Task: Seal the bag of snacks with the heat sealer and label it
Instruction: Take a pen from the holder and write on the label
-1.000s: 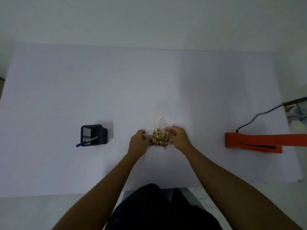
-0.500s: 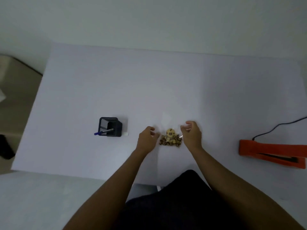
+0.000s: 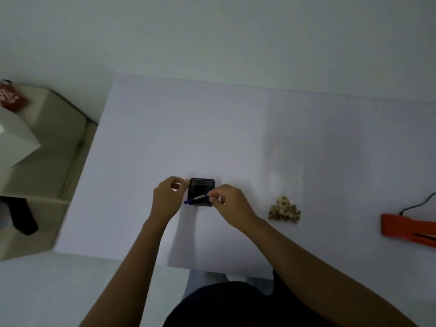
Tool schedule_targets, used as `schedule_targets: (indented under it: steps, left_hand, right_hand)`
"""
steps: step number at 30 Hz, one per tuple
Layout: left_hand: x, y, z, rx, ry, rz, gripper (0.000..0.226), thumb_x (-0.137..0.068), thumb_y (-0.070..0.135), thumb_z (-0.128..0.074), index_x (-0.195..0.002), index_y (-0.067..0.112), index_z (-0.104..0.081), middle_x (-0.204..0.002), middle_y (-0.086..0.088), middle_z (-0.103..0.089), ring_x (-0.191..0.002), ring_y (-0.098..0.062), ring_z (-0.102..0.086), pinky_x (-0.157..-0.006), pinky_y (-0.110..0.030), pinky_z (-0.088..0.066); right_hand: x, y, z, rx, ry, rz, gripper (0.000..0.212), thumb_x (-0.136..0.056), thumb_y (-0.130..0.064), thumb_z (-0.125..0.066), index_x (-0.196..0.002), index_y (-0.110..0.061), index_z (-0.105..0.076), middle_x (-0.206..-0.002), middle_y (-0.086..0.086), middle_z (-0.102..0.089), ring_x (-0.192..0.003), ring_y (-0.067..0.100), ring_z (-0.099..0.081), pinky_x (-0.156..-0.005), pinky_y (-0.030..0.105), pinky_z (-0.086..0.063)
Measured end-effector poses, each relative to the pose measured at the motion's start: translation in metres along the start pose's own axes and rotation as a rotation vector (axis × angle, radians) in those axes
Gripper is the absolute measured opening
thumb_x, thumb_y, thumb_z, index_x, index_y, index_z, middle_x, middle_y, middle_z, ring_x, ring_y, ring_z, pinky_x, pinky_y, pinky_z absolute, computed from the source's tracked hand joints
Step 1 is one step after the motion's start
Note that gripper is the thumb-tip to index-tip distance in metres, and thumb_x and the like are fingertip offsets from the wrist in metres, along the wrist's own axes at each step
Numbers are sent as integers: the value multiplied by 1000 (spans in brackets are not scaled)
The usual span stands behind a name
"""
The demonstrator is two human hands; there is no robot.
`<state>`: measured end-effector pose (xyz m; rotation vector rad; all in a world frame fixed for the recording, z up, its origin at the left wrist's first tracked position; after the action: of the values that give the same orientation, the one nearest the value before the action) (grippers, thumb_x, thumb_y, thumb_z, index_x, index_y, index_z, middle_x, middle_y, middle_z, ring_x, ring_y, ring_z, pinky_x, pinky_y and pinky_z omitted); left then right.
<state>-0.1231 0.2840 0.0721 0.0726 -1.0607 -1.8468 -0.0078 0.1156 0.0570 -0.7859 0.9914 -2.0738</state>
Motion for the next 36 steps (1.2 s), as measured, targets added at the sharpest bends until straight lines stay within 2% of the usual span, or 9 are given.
schedule_targets:
  steps: [2, 5, 10, 17, 22, 26, 28, 32, 36]
  left_hand:
    - [-12, -17, 0, -62, -165, -22, 26, -94, 37, -61, -96, 14, -74, -90, 1, -74, -73, -18, -71, -75, -35, -58]
    - [-23, -31, -1, -66, -287, -49, 31, -94, 37, -62, -88, 10, -77, -82, -2, -76, -59, -15, -71, -75, -38, -61]
    - [-35, -35, -3, -63, -376, -111, 29, -94, 36, -64, -85, 13, -79, -75, -1, -76, -56, -11, -70, -72, -33, -61]
    - [-46, -26, 0, -158, -385, -186, 26, -93, 21, -64, -75, 7, -77, -60, -3, -71, -50, -12, -66, -58, -26, -57]
    - [-61, -22, 12, -223, -300, -194, 31, -90, 20, -63, -68, 1, -72, -59, -12, -69, -57, -28, -68, -57, -40, -58]
    - [-77, -21, 25, -257, -222, -213, 32, -90, 18, -61, -66, 0, -70, -58, -12, -68, -56, -28, -67, -59, -43, -59]
    - [-84, -19, 28, -270, -206, -223, 32, -90, 17, -60, -65, 0, -70, -57, -11, -68, -55, -27, -66, -59, -42, -59]
    - [-96, -19, 27, -284, -203, -215, 31, -88, 19, -59, -66, 0, -70, -58, -13, -68, -58, -30, -67, -62, -44, -60]
    - [-97, -19, 30, -339, -245, -184, 32, -92, 28, -58, -80, 1, -71, -73, -13, -72, -74, -33, -70, -67, -40, -57]
  right_hand:
    - [-10, -8, -25, 55, -10, 18, 20, -91, -14, -67, -110, -10, -74, -108, 9, -70, -90, 17, -61, -83, 27, -51]
    - [-18, -14, -53, 159, -47, 9, 28, -88, -23, -70, -115, -17, -72, -114, 7, -68, -105, 21, -60, -89, 33, -53]
    - [-17, -13, -75, 272, 43, -17, 26, -85, -20, -73, -111, -18, -74, -109, 8, -69, -103, 28, -59, -82, 46, -55]
    - [-8, -18, -74, 149, 248, 9, 21, -84, -24, -76, -104, -17, -77, -101, 5, -70, -94, 22, -59, -76, 42, -55]
    - [-1, -44, -45, -363, 522, -209, 17, -94, -17, -67, -110, -14, -73, -110, 0, -74, -106, 13, -67, -91, 28, -54]
    - [0, -49, -20, -740, 671, -326, 27, -99, -11, -57, -127, -13, -59, -96, 6, -77, -97, 17, -72, -91, 28, -55]
    - [1, -48, -16, -820, 676, -350, 34, -101, -10, -53, -134, -21, -51, -93, 11, -75, -88, 21, -71, -83, 31, -58]
    - [7, -47, -14, -1195, 551, -412, 32, -102, -4, -43, -125, -13, -63, -96, 12, -68, -83, 24, -65, -71, 33, -49]
    - [12, -50, -21, -1352, 442, -477, 19, -96, -15, -58, -111, -8, -69, -90, 10, -66, -75, 20, -60, -66, 31, -42]
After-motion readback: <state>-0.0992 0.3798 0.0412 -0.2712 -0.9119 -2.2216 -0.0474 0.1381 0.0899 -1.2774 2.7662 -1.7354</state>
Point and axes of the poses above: each hand's wrist, its own x-axis away from the middle knuckle, its own z-axis out of the back of the hand, y = z × x, the point moved 1 cm from there along -x, towards the middle knuckle
